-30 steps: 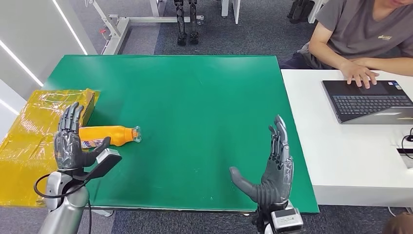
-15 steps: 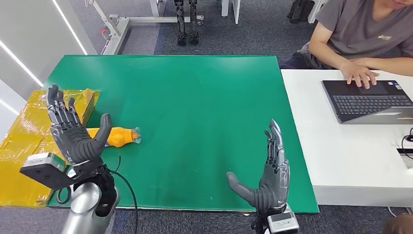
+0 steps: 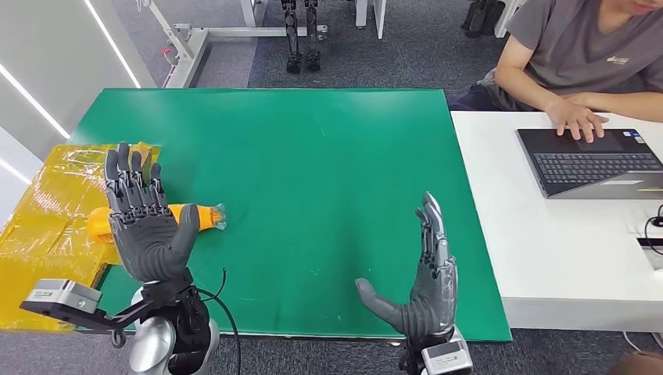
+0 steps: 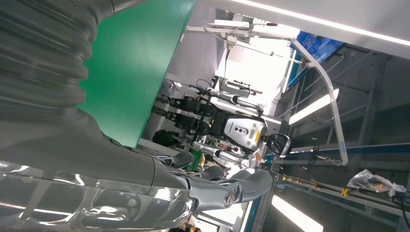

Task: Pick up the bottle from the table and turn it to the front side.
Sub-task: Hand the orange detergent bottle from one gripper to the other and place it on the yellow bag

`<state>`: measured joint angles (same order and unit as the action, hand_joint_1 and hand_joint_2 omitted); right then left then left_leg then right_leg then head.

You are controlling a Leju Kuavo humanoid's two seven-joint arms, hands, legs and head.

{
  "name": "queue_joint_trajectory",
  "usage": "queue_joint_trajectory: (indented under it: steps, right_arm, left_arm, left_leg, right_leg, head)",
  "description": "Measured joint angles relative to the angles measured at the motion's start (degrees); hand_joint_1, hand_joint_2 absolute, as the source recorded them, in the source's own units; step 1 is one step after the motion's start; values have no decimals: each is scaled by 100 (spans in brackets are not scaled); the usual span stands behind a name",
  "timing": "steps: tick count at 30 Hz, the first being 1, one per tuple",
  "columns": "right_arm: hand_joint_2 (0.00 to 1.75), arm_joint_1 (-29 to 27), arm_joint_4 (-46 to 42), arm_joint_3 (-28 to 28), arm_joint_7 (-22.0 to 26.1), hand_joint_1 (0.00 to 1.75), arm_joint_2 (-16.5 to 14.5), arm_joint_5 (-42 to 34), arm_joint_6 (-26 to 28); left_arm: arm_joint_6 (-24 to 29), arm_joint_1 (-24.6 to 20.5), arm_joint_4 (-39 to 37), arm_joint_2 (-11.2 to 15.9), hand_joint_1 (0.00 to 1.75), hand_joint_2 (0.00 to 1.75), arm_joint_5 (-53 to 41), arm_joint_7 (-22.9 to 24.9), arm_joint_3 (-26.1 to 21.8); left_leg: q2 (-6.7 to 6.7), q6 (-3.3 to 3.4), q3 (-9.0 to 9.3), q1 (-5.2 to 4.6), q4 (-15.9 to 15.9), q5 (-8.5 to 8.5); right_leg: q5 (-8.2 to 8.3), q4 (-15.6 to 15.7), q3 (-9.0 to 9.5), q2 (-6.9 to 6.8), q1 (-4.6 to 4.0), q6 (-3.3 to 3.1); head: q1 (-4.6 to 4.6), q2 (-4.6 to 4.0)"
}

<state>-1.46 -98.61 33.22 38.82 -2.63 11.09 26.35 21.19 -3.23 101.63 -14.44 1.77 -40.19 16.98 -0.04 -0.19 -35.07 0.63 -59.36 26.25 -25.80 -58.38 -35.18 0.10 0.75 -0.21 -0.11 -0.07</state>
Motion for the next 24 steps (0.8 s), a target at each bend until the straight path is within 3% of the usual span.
queue_joint_trajectory:
  steps: [24]
  right_arm:
    - [175,47,247,-113,-79,0,-89,-153,-81]
  left_arm:
    - [591,447,-26,279,0,175,-574,0,323]
  left_leg:
    - [0,0,-1,0,1,0]
  right_leg:
    - [-1,1,-1,0,0,1]
  head:
    - [1,0]
